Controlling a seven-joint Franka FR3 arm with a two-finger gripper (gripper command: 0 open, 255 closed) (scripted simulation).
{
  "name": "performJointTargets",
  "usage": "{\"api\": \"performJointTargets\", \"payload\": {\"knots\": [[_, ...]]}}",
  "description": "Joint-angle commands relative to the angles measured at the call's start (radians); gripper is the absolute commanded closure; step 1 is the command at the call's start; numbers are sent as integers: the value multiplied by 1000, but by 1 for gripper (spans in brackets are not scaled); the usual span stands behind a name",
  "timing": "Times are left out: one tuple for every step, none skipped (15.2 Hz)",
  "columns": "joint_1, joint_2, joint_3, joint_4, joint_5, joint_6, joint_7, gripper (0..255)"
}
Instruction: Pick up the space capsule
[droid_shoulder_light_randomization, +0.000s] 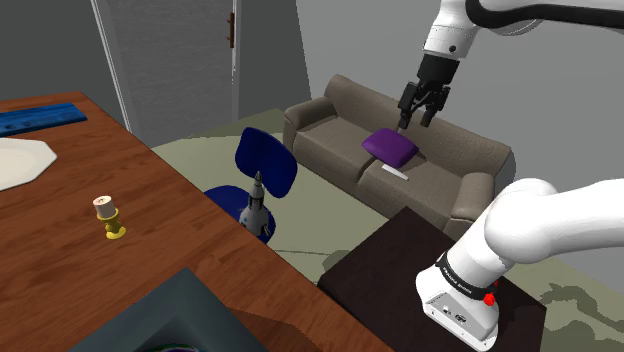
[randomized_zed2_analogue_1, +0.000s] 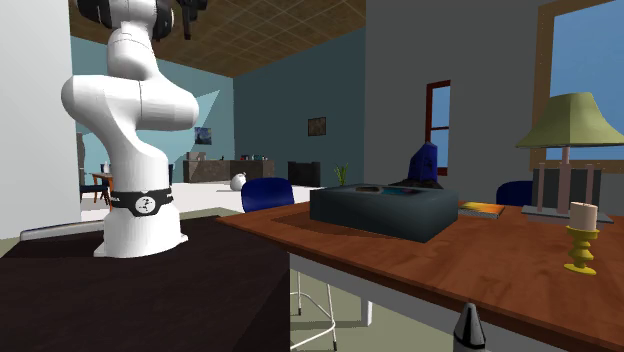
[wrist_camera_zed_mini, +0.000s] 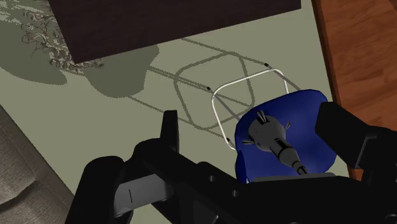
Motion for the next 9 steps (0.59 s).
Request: {"api": "performJointTargets", "payload": {"knots": [[0, 0, 0, 0, 0, 0, 0, 0], [5, -8, 0, -39, 3, 52, -10, 0], [10, -14, 0, -77, 6, 105, -20, 0], [15, -17, 0, -114, 9, 158, -30, 0], [21, -18, 0, -149, 13, 213, -40, 0], [28, -16, -1, -182, 16, 269, -50, 0], [34, -11, -1, -214, 21, 326, -60, 0], [41, -3, -1, -244, 25, 384, -71, 0], [49, 8, -2, -273, 30, 444, -83, 0]]}}
